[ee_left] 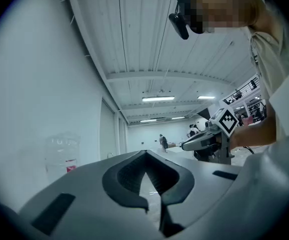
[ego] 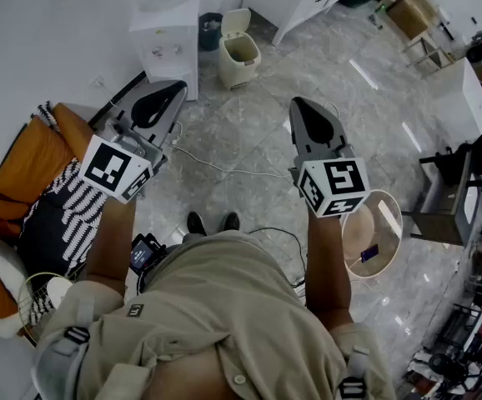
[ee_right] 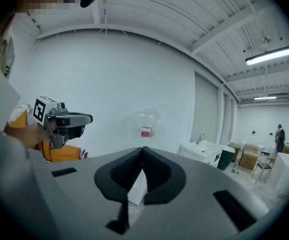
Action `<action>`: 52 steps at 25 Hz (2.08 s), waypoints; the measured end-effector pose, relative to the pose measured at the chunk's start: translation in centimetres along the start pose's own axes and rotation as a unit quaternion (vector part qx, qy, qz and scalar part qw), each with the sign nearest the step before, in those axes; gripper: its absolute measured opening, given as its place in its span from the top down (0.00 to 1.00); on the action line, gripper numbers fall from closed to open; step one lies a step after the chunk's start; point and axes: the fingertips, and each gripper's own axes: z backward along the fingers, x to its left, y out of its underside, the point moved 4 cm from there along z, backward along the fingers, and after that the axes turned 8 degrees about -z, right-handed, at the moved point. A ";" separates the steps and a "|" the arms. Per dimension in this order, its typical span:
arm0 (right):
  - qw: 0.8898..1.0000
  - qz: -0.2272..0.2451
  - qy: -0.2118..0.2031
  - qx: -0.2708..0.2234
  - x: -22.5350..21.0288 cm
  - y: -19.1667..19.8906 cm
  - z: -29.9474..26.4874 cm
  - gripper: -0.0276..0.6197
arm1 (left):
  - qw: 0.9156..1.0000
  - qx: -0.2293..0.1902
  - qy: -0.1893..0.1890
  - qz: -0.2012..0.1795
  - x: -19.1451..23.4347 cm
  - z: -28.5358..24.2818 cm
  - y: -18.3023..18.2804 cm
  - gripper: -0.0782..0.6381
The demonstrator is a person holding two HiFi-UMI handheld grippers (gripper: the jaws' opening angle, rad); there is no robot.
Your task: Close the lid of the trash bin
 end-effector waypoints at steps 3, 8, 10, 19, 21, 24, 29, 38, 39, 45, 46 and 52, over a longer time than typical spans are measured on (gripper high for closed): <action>1.000 -0.002 0.001 -0.002 0.4 0.0 -0.2 0.92 | 1.000 0.006 0.000 0.000 0.4 0.4 0.3 0.87; 1.000 -0.005 0.006 -0.001 0.9 0.4 -0.4 0.92 | 1.000 0.012 0.001 0.000 0.8 1.1 1.1 0.87; 1.000 -0.007 0.009 -0.001 1.0 0.6 -0.3 0.92 | 1.000 0.014 0.003 0.001 0.9 1.3 1.3 0.87; 1.000 -0.021 0.016 -0.011 1.7 0.6 0.1 0.92 | 1.000 0.015 0.025 0.003 0.8 1.3 1.8 0.87; 0.999 -0.027 0.019 -0.017 1.7 0.6 0.1 0.92 | 0.999 0.015 0.029 0.001 0.9 1.1 1.8 0.87; 0.999 -0.045 0.014 -0.028 1.4 0.5 -0.1 0.92 | 0.999 0.018 0.033 0.003 1.0 0.6 2.1 0.87; 0.998 -0.058 0.008 -0.031 -0.7 0.9 -1.2 0.92 | 0.999 0.030 0.036 0.003 0.9 -1.2 3.2 0.87; 0.996 -0.078 -0.022 -0.028 -8.6 1.2 -6.8 0.92 | 0.998 0.062 0.009 -0.004 2.0 -8.4 4.8 0.87; 0.996 -0.081 -0.026 -0.028 -9.8 1.1 -7.7 0.92 | 0.998 0.066 0.006 -0.004 2.2 -9.6 5.0 0.87; 0.994 -0.088 -0.062 -0.016 -15.7 1.0 -12.6 0.92 | 0.996 0.084 -0.022 0.001 2.7 -15.4 6.2 0.87; 0.993 -0.090 -0.069 -0.015 -16.5 0.9 -13.3 0.92 | 0.996 0.087 -0.027 0.002 2.8 -16.2 6.4 0.87; 0.990 -0.093 -0.104 -0.008 -20.5 0.4 -16.5 0.92 | 0.993 0.101 -0.058 0.004 3.2 -20.3 7.1 0.87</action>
